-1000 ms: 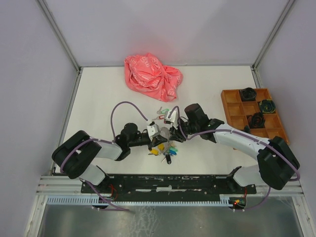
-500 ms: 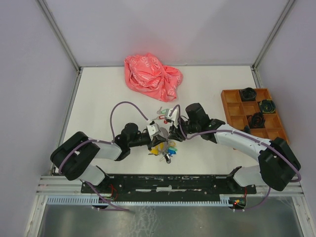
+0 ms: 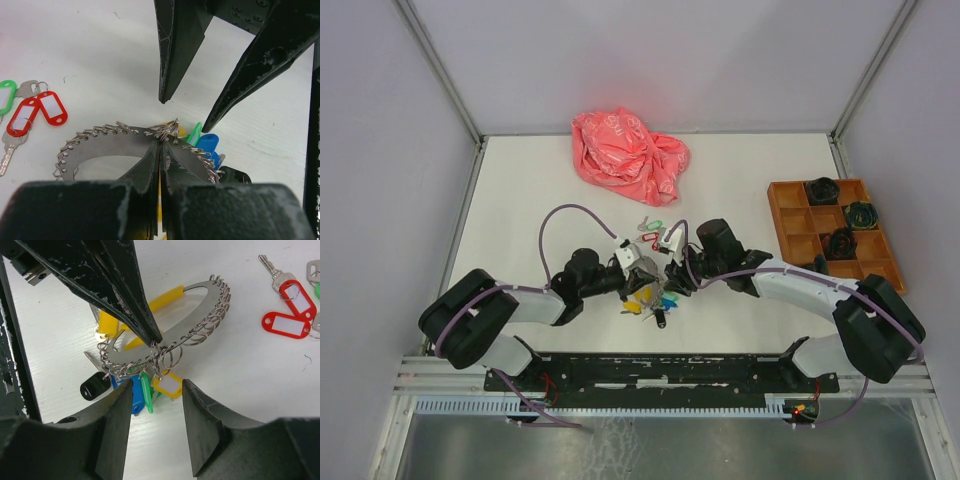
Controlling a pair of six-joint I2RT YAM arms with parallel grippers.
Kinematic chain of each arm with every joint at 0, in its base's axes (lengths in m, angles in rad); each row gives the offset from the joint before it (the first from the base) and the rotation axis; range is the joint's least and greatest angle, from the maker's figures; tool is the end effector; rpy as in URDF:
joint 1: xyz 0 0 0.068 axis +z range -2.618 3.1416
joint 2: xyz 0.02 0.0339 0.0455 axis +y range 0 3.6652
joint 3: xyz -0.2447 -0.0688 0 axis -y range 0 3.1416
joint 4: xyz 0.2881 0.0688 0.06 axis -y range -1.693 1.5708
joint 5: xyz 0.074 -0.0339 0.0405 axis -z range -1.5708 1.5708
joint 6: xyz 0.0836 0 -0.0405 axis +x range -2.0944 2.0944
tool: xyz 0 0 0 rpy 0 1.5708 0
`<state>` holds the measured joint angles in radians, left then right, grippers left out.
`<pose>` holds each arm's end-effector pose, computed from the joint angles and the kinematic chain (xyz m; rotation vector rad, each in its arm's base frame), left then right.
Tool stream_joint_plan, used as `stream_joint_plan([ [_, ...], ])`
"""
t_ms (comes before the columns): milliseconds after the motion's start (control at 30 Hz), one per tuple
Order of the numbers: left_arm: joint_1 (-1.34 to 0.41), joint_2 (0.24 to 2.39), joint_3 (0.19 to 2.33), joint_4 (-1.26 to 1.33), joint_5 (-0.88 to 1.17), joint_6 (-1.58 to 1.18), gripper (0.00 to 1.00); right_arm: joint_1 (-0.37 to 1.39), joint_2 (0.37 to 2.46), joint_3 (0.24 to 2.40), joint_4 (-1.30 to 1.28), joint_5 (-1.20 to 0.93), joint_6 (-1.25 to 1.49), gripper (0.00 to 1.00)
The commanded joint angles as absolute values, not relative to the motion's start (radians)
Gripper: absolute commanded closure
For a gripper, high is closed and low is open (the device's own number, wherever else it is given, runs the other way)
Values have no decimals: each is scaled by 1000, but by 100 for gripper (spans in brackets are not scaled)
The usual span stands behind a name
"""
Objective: Put the keys on the keyring
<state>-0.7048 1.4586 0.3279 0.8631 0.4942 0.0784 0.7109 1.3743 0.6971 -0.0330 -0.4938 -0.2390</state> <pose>0.2119 -0.2323 0.0825 1.0434 1.5868 -0.8858 0.2365 0.2560 0.1235 -1.2841 1.9173 0.8077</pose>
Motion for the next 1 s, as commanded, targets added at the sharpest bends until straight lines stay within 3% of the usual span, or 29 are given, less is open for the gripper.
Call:
stream_joint_plan([
  [0,-710,1430,347,954,464,4,97,709,1396,685,74,-507,-226,48],
  [333,-709,1432,330,1004,435,-53,97,707,1429,662,146,-588,-242,50],
  [433,-709,1433,328,1009,413,-67,97,708,1436,666,141,-647,-245,55],
  [567,-709,1433,326,1003,367,-82,97,709,1414,666,100,-710,-261,70],
  [667,-708,1435,330,991,350,-90,97,707,1388,666,58,-732,-287,74],
  [833,-708,1438,334,985,350,-98,97,708,1361,662,64,-654,-281,74],
  [967,-709,1437,334,984,359,-95,97,708,1323,632,146,-498,-244,63],
])
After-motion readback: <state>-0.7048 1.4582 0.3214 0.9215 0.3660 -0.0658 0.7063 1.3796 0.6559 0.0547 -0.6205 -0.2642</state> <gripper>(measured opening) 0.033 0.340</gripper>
